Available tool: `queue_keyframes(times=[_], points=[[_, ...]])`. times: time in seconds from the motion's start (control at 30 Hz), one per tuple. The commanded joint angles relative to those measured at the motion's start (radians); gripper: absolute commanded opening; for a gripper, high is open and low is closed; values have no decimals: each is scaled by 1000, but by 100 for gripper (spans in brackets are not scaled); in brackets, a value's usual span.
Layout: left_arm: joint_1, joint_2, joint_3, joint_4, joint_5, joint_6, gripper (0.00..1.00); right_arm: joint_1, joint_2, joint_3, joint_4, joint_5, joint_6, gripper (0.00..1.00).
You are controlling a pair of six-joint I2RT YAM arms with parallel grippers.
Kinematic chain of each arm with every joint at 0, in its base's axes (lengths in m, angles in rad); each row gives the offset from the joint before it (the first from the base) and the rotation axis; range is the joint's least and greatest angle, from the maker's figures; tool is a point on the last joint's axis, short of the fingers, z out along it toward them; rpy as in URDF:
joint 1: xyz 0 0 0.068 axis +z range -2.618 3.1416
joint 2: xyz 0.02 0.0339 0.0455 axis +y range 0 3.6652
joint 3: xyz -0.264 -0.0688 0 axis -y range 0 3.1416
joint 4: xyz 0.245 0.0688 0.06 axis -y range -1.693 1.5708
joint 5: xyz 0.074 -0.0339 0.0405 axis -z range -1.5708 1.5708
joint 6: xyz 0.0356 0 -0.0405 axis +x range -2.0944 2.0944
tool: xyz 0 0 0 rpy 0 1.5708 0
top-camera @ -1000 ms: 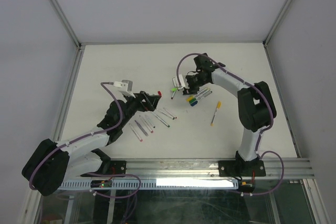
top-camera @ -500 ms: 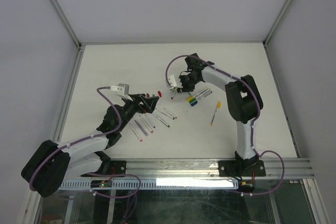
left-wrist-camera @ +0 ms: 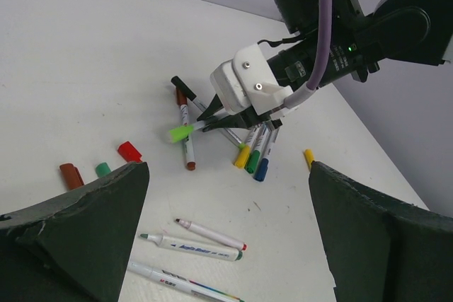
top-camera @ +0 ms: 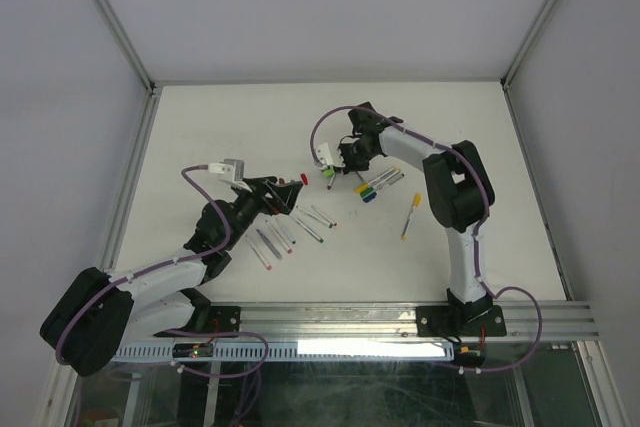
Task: Open the pen caps
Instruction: Pick up the pen from the center of the board.
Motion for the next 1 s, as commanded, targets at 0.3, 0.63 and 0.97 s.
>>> queue_keyframes(times=[0.3,0.63,0.97], points=[[-8,-54,-37,98,-22,-3,99,10,-74,36,27,-53,290,0],[-7,-84,-76,234,66,-165,99,1,-368,-173,130,-281,639,0],[-10,-12,-41,392,141,-491,99,-1,-612,-342,188,-432,1108,0]])
